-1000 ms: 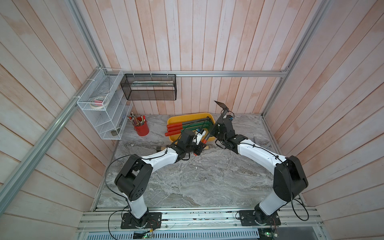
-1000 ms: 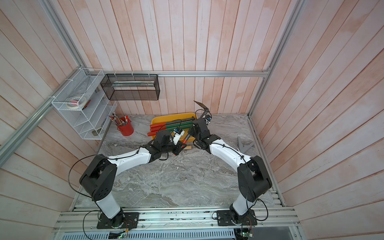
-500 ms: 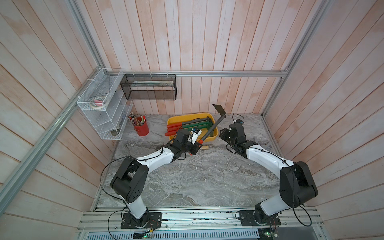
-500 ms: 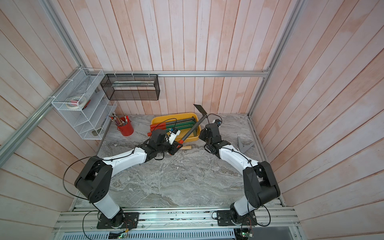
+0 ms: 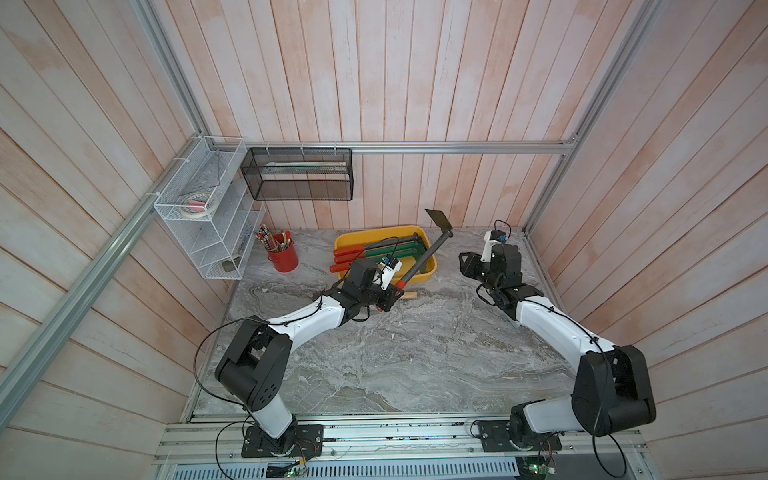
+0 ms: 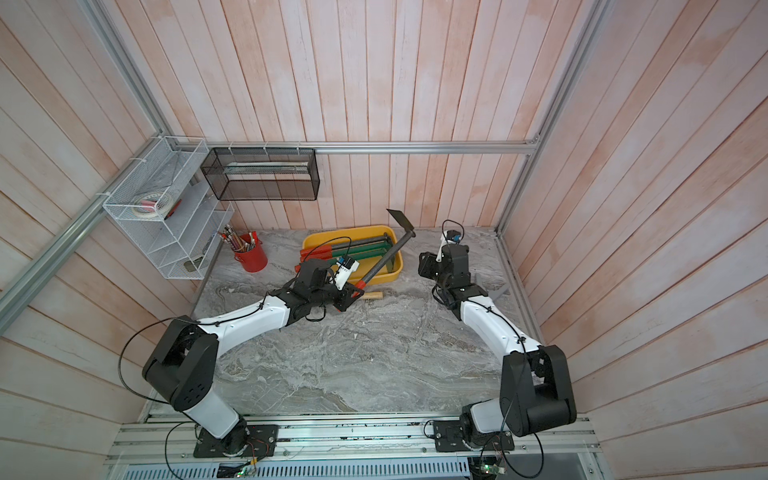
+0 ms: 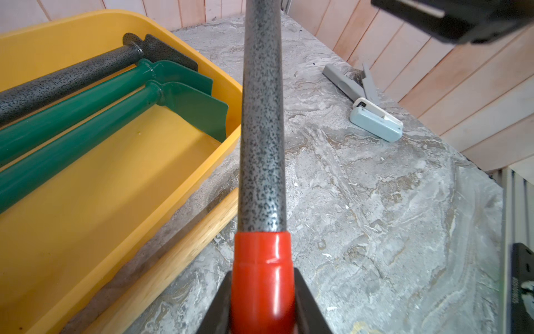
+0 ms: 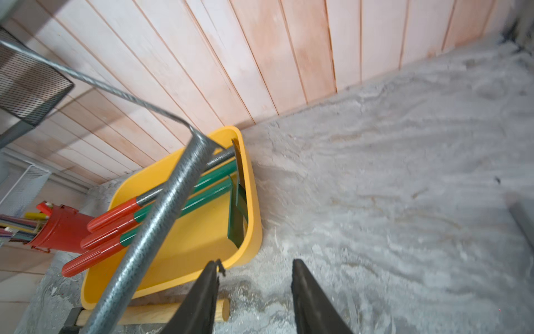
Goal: Put the small hoe into the storage box
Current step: Place the hoe in the storage box.
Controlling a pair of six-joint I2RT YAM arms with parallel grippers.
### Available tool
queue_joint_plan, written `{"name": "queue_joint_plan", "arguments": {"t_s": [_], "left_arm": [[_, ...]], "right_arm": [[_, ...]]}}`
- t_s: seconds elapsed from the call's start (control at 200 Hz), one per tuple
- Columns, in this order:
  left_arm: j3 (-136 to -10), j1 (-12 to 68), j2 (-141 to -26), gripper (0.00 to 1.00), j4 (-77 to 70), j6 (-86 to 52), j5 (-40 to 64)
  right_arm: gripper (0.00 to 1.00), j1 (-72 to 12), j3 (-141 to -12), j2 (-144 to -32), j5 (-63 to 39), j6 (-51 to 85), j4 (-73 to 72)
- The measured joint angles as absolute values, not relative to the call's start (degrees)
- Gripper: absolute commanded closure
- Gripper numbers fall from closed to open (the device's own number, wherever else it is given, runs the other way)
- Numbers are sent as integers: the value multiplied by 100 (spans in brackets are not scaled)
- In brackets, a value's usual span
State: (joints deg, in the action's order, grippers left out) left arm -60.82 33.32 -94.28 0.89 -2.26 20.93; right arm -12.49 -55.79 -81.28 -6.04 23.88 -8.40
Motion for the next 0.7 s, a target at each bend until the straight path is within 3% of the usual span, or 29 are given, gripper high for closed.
{"name": "queue_joint_plan", "arguments": {"t_s": [0.325, 0.7], "left_arm": [[-6038, 3245, -8851, 100, 880, 121, 2746], [-6029, 3214, -8783, 100, 1219, 237, 2856]], "right_arm": [[55, -1223, -6270, -8208, -1387, 593, -958], [55, -1234, -6853, -8724, -1806, -104, -878]]}}
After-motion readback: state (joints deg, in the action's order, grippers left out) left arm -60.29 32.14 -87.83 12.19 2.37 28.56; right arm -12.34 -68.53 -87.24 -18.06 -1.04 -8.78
